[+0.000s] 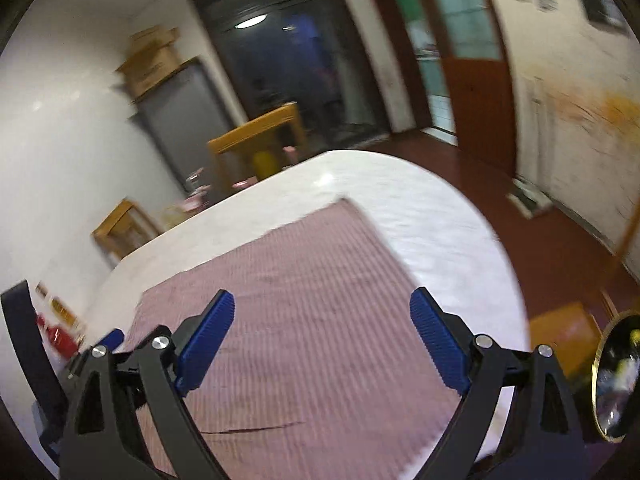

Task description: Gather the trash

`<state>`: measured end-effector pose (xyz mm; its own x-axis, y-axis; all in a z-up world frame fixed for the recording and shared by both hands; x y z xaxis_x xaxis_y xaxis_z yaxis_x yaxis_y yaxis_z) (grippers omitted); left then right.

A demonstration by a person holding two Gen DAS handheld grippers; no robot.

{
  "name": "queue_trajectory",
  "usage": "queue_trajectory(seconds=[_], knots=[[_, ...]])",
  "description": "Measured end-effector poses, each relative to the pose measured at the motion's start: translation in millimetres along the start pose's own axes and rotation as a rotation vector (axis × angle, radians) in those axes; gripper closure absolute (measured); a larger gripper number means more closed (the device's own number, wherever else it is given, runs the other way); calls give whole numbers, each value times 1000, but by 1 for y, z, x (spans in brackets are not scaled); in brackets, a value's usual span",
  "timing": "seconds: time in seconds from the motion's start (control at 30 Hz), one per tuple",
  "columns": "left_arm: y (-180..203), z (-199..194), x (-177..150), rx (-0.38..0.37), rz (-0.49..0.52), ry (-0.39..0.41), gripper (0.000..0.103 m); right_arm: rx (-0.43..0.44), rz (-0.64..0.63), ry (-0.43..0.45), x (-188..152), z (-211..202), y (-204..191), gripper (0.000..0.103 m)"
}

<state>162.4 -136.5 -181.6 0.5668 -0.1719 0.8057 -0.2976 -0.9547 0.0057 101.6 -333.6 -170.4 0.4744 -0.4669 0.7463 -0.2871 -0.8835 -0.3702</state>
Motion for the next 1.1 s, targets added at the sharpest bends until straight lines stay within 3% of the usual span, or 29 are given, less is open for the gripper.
queue_trajectory(seconds=[0.27, 0.57, 0.77, 1.1], knots=[[-86, -52, 16, 153, -85, 107, 6, 116, -142, 4, 5, 2, -88, 13], [-137, -107, 32, 257, -125, 177, 6, 174, -242, 72, 9, -18, -144, 11], [-150, -133, 37, 286, -120, 223, 6, 180, -305, 121, 9, -28, -167, 10], [-144, -157, 48, 277, -100, 270, 6, 190, -325, 140, 6, -37, -171, 8]])
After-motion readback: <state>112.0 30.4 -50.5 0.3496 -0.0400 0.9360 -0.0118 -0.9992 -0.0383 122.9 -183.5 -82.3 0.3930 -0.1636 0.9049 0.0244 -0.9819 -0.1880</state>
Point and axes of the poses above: each gripper's, at about its wrist camera, not at the fingertips, and z roughly the way its jaws point, y to its right, x to its top, the point moved 6 cm from there along z, roughly the way its jaws point, and after that the axes turned 3 degrees about z, right-handed, at the moved point
